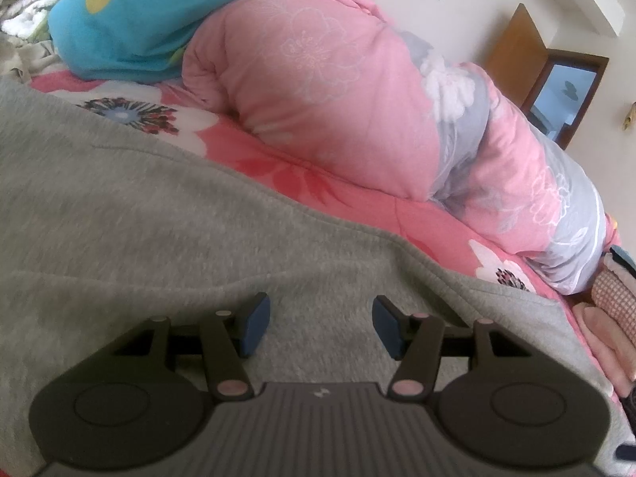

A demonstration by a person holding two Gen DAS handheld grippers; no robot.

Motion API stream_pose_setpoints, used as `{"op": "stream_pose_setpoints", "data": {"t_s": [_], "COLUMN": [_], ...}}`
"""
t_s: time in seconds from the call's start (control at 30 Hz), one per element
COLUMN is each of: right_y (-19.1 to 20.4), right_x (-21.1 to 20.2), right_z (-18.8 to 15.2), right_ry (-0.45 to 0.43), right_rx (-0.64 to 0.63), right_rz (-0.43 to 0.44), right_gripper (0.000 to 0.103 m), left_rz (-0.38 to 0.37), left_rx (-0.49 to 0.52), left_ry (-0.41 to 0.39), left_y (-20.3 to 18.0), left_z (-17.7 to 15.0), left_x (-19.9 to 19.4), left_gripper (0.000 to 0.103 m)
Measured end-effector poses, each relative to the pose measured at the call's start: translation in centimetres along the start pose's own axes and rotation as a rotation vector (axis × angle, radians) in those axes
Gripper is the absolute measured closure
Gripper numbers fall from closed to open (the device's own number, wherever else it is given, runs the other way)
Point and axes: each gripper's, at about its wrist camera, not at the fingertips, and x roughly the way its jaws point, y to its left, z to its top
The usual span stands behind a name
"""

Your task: Fold clothes

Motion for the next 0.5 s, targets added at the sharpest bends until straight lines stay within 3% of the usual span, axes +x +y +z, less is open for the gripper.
{"op": "stream_pose_setpoints", "data": {"t_s": [0.17,0.23,0.3,0.33,0.37,0.5], "right_y": [1.5,1.5,0.9,0.7,0.4,-0.8], "right_x": [2.3,2.5,2.7,2.7,2.7,1.8], "right_z": [-3.0,-4.1,-4.5,-4.5,-4.5,-3.9], "right_ry": [0.085,0.064,0.048,0.041,0.032,-0.026], "right_rx": [-0.073,-0.063,-0.023,-0.006,0.002,0.011], "right_rz": [-0.085,-0.093,-0.1,-0.115,-0.134,-0.218], "right_gripper": [0.063,0.064,0.073,0.09,0.096,0.099], "left_rz": [-0.008,-0.008,-0.007,-0.007,-0.008,-0.007], "left_rx": [0.0,0.001,0.005,0.007,0.008,0.008], "left_ry": [0.0,0.0,-0.001,-0.001,-0.001,-0.001], "left_y": [0.1,0.1,0.0,0.0,0.1,0.1], "left_z": [0.0,0.0,0.0,-0.1,-0.1,0.0], "left_x": [0.1,0.0,0.0,0.0,0.0,0.0], "left_gripper": [0.042,0.042,0.042,0.042,0.042,0.042]}}
